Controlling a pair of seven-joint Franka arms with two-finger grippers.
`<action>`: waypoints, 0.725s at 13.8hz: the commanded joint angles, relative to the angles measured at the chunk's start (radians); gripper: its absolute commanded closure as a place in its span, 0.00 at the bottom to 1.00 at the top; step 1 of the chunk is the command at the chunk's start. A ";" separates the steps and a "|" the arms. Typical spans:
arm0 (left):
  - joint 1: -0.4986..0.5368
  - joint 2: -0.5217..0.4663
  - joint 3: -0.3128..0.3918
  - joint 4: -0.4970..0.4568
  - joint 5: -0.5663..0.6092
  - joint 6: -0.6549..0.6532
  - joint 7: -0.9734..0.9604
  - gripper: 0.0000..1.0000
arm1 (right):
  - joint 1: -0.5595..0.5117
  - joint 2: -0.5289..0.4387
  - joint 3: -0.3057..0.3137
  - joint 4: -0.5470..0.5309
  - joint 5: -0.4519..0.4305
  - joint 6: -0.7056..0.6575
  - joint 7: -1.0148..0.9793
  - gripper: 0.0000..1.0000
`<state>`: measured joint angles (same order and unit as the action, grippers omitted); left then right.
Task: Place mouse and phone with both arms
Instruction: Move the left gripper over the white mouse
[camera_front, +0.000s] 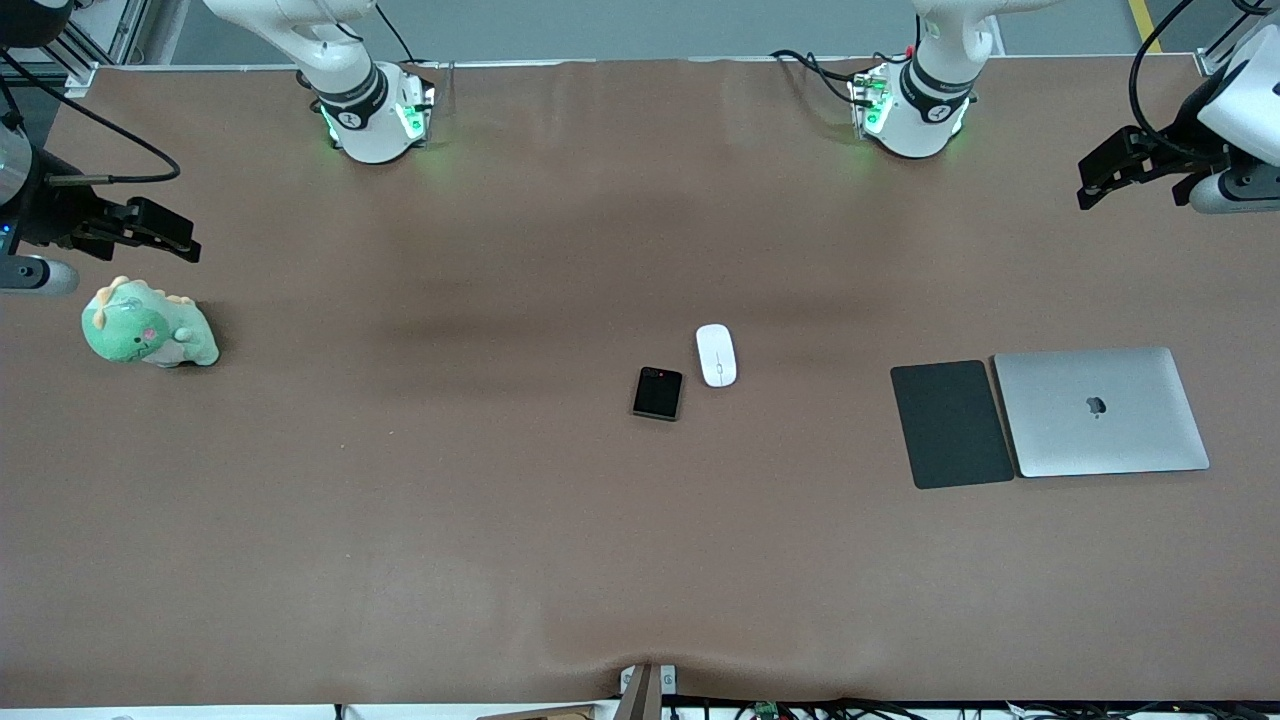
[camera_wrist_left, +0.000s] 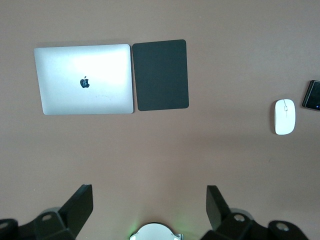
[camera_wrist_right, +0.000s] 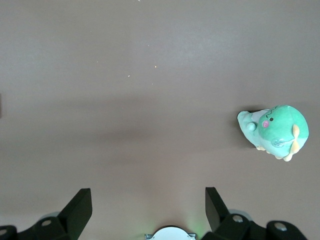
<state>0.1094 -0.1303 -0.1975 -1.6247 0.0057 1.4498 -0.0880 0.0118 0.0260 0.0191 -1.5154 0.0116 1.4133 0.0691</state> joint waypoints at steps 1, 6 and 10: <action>0.001 0.011 -0.007 0.026 0.020 -0.016 0.016 0.00 | -0.003 0.012 0.007 0.018 -0.015 -0.010 0.008 0.00; -0.019 0.072 -0.058 0.042 0.077 -0.020 0.004 0.00 | 0.002 0.020 0.008 0.018 -0.018 -0.011 0.011 0.00; -0.019 0.185 -0.163 -0.004 0.049 0.045 -0.117 0.00 | -0.003 0.018 0.008 0.020 -0.016 -0.019 0.012 0.00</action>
<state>0.0921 -0.0151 -0.3153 -1.6338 0.0520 1.4578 -0.1575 0.0130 0.0386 0.0214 -1.5153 0.0116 1.4108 0.0691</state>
